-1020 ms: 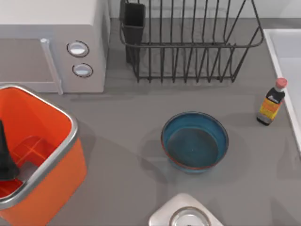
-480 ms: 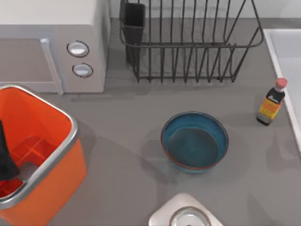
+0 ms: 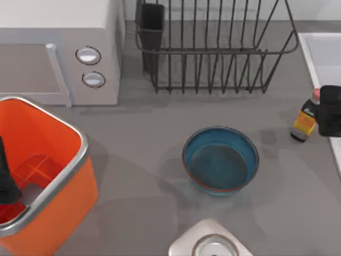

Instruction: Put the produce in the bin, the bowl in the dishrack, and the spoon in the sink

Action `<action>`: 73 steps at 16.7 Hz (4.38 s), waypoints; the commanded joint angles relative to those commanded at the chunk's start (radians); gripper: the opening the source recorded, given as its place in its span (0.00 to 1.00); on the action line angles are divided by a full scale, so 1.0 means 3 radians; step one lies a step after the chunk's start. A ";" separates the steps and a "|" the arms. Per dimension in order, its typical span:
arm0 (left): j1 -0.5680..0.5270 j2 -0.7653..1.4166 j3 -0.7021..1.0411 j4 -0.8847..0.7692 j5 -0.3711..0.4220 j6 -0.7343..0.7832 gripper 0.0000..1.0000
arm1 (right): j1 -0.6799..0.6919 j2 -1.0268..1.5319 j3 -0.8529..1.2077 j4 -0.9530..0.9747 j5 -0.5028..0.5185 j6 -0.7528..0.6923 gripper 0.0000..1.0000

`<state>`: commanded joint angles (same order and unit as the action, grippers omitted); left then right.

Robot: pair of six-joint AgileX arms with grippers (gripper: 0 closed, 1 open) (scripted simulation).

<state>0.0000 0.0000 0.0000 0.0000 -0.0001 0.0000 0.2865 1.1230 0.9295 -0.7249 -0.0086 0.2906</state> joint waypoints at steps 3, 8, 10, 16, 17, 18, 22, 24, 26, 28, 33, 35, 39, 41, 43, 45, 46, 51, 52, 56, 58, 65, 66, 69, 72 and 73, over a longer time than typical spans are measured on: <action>0.0000 0.0000 0.0000 0.0000 0.0000 0.0000 1.00 | 0.0231 0.0939 0.0759 -0.0618 -0.0009 0.0251 1.00; 0.0000 0.0000 0.0000 0.0000 0.0000 0.0000 1.00 | 0.0540 0.2161 0.1829 -0.1409 0.0006 0.0571 1.00; 0.0000 0.0000 0.0000 0.0000 0.0000 0.0000 1.00 | 0.0623 0.2494 0.2122 -0.1615 0.0019 0.0658 1.00; 0.0000 0.0000 0.0000 0.0000 0.0000 0.0000 1.00 | 0.0696 0.2762 0.2381 -0.1794 0.0033 0.0735 1.00; 0.0000 0.0000 0.0000 0.0000 0.0000 0.0000 1.00 | 0.0696 0.2762 0.2381 -0.1794 0.0033 0.0735 1.00; 0.0000 0.0000 0.0000 0.0000 0.0000 0.0000 1.00 | 0.0679 0.2753 0.2372 -0.1786 0.0031 0.0732 1.00; 0.0000 0.0000 0.0000 0.0000 0.0000 0.0000 1.00 | 0.0690 0.2822 0.2172 -0.1543 0.0034 0.0729 1.00; 0.0000 0.0000 0.0000 0.0000 0.0000 0.0000 1.00 | 0.0693 0.2901 0.1959 -0.1220 0.0034 0.0735 1.00; 0.0000 0.0000 0.0000 0.0000 0.0000 0.0000 1.00 | 0.0698 0.2987 0.1730 -0.0877 0.0035 0.0741 1.00; 0.0000 0.0000 0.0000 0.0000 0.0000 0.0000 1.00 | 0.0703 0.3054 0.1551 -0.0654 0.0035 0.0747 1.00; 0.0000 0.0000 0.0000 0.0000 0.0000 0.0000 1.00 | 0.0705 0.3082 0.1478 -0.0571 0.0035 0.0749 1.00; 0.0000 0.0000 0.0000 0.0000 0.0000 0.0000 1.00 | 0.0705 0.3082 0.1478 -0.0571 0.0035 0.0749 0.85; 0.0000 0.0000 0.0000 0.0000 0.0000 0.0000 1.00 | 0.0705 0.3082 0.1478 -0.0571 0.0035 0.0749 0.55; 0.0000 0.0000 0.0000 0.0000 0.0000 0.0000 1.00 | 0.0705 0.3082 0.1478 -0.0571 0.0035 0.0749 0.40; 0.0000 0.0000 0.0000 0.0000 0.0000 0.0000 1.00 | 0.0705 0.3082 0.1478 -0.0571 0.0035 0.0749 0.25; 0.0000 0.0000 0.0000 0.0000 0.0000 0.0000 1.00 | 0.0705 0.3082 0.1478 -0.0571 0.0035 0.0749 0.10; 0.0000 0.0000 0.0000 0.0000 0.0000 0.0000 1.00 | 0.0705 0.3082 0.1478 -0.0571 0.0035 0.0749 0.02; 0.0000 0.0000 0.0000 0.0000 0.0000 0.0000 1.00 | 0.0705 0.3082 0.1478 -0.0571 0.0035 0.0749 0.00; 0.0000 0.0000 0.0000 0.0000 0.0000 0.0000 1.00 | 0.0705 0.3082 0.1478 -0.0571 0.0035 0.0749 0.00; 0.0000 0.0000 0.0000 0.0000 0.0000 0.0000 1.00 | 0.0701 0.3071 0.1491 -0.0584 0.0037 0.0749 0.00; 0.0000 0.0000 0.0000 0.0000 0.0000 0.0000 1.00 | 0.0704 0.3039 0.1612 -0.0706 0.0037 0.0752 0.00; 0.0000 0.0000 0.0000 0.0000 0.0000 0.0000 1.00 | 0.0698 0.2828 0.2291 -0.1702 0.0036 0.0742 0.00; 0.0000 0.0000 0.0000 0.0000 0.0000 0.0000 1.00 | 0.0694 0.2786 0.2357 -0.1767 0.0036 0.0738 0.00; 0.0000 0.0000 0.0000 0.0000 0.0000 0.0000 1.00 | 0.0691 0.2758 0.2389 -0.1798 0.0035 0.0735 0.00; 0.0000 0.0000 0.0000 0.0000 0.0000 0.0000 1.00 | 0.0721 0.2750 0.2378 -0.1747 0.0074 0.0719 0.00; 0.0000 0.0000 0.0000 0.0000 0.0000 0.0000 1.00 | 0.0758 0.2718 0.2373 -0.1677 0.0143 0.0688 0.00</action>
<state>0.0000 0.0000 0.0000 0.0000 -0.0001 0.0000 0.5139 1.9384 1.6416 -1.2278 0.0342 0.4969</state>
